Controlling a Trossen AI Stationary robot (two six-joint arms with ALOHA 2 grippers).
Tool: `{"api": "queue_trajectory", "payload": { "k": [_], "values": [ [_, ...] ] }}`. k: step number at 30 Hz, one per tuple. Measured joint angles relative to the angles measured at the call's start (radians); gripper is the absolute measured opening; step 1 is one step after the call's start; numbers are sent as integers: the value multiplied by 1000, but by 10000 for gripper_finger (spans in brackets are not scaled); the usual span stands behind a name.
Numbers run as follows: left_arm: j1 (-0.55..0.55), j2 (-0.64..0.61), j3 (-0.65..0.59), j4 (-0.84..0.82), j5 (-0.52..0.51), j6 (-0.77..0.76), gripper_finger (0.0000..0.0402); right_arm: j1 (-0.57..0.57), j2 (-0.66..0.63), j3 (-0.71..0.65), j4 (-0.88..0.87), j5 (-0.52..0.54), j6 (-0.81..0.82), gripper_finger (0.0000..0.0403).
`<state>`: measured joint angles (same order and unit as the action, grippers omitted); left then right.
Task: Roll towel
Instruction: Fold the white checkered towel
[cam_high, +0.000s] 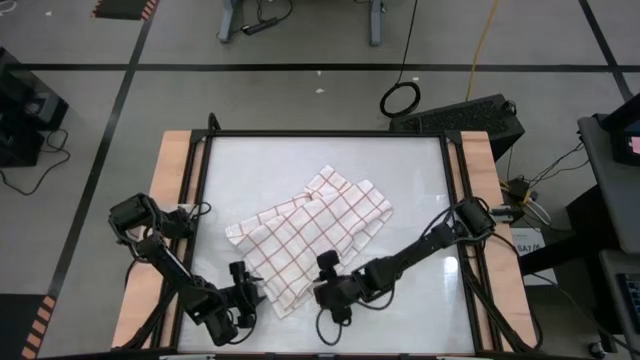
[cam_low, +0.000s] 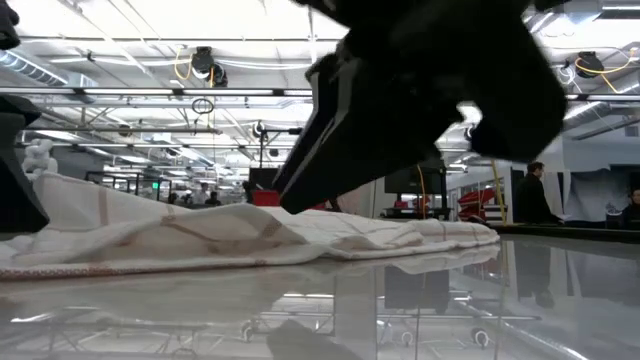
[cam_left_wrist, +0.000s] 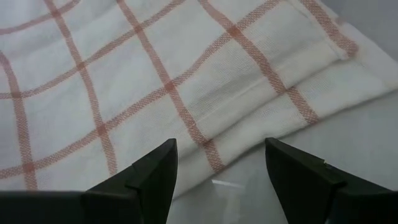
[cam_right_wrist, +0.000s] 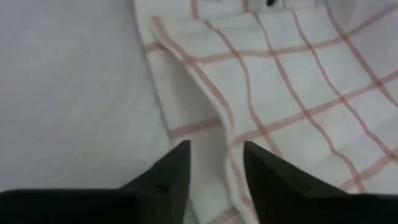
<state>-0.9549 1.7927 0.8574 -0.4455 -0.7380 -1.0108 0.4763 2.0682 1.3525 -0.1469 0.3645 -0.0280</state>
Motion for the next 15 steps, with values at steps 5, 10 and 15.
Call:
{"api": "queue_trajectory", "payload": {
  "k": [5, 10, 15],
  "values": [
    [0, 1, 0, 0, -5, -1, 242, 30, 10, 1, 162, 4, -12, 184],
    [1, 2, -1, -3, -32, -1, 241, 34, 67, 1, 327, -1, -127, 160],
    [1, 2, -1, 12, -26, -3, 241, 36, 92, 0, 371, 0, -205, 128]
  ]
}}
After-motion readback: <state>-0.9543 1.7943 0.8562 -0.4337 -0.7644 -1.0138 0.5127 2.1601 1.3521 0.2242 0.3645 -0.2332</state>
